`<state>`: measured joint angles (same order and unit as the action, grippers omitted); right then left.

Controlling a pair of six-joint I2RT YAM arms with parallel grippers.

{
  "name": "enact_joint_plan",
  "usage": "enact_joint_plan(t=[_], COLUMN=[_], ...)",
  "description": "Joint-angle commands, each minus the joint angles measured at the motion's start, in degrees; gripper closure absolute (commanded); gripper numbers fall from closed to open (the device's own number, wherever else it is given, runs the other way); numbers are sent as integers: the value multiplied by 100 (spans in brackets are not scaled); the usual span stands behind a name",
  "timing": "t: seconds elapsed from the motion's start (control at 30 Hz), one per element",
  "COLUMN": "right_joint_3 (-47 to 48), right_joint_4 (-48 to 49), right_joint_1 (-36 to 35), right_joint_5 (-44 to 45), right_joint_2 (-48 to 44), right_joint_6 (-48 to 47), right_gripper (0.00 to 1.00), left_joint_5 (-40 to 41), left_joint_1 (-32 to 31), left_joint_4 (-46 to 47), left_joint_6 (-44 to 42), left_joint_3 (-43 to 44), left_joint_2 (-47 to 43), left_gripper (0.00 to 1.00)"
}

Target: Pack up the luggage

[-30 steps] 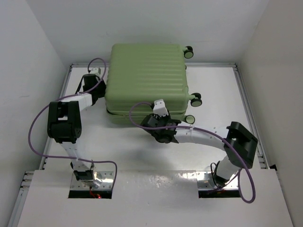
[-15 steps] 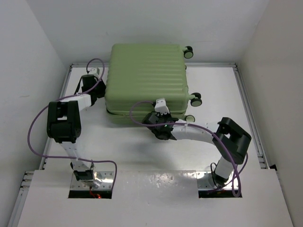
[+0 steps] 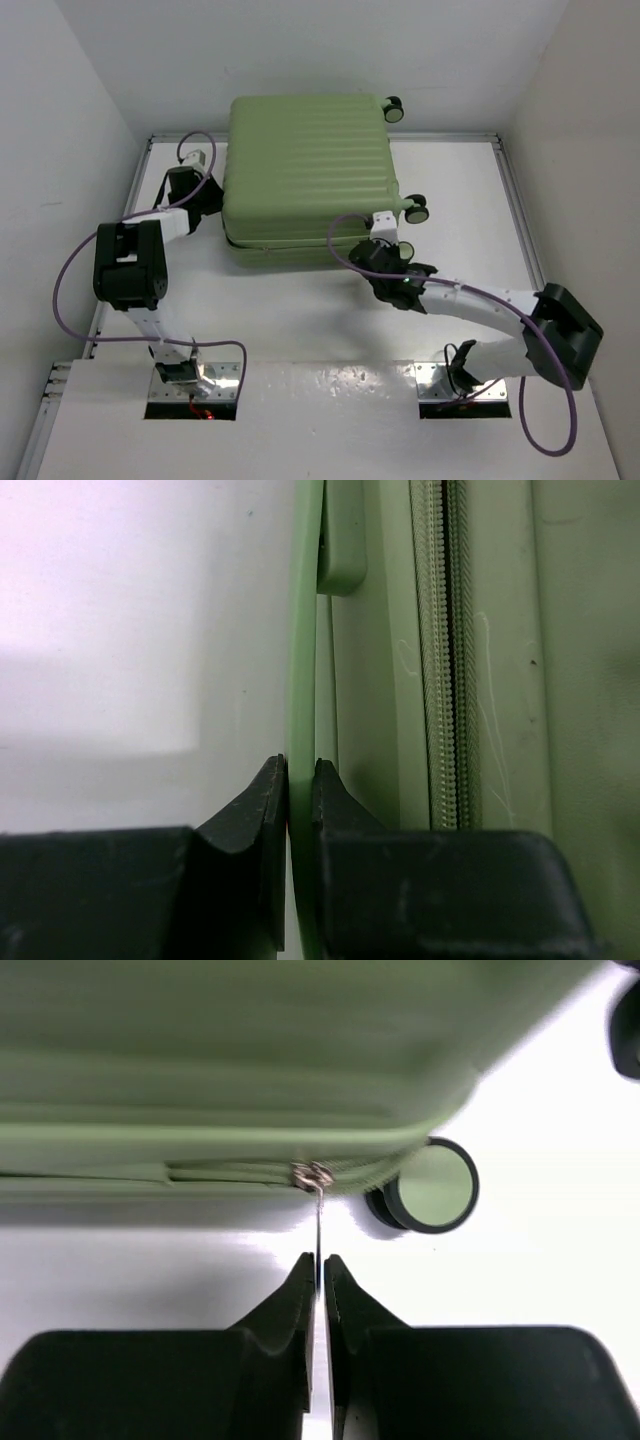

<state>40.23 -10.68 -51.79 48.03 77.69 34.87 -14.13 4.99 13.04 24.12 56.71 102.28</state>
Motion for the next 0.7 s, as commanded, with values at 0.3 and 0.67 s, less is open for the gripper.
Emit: enact_joint_plan(t=[0.3,0.67], right_joint_3=[-683,-578], right_joint_4=[873,647], right_joint_1=[1337,1621], right_joint_5=[-1533,-3250], right_joint_2=[-940,-1660], right_joint_6=[-77,274], right_gripper=[100,79], left_joint_5=[561,455], left_joint_1=[484,485], left_joint_4=[-1321,-1374], left_joint_6=[-179,-179], left_joint_3=[-784,-846], left_joint_2=[-226,-279], left_gripper=[100,100])
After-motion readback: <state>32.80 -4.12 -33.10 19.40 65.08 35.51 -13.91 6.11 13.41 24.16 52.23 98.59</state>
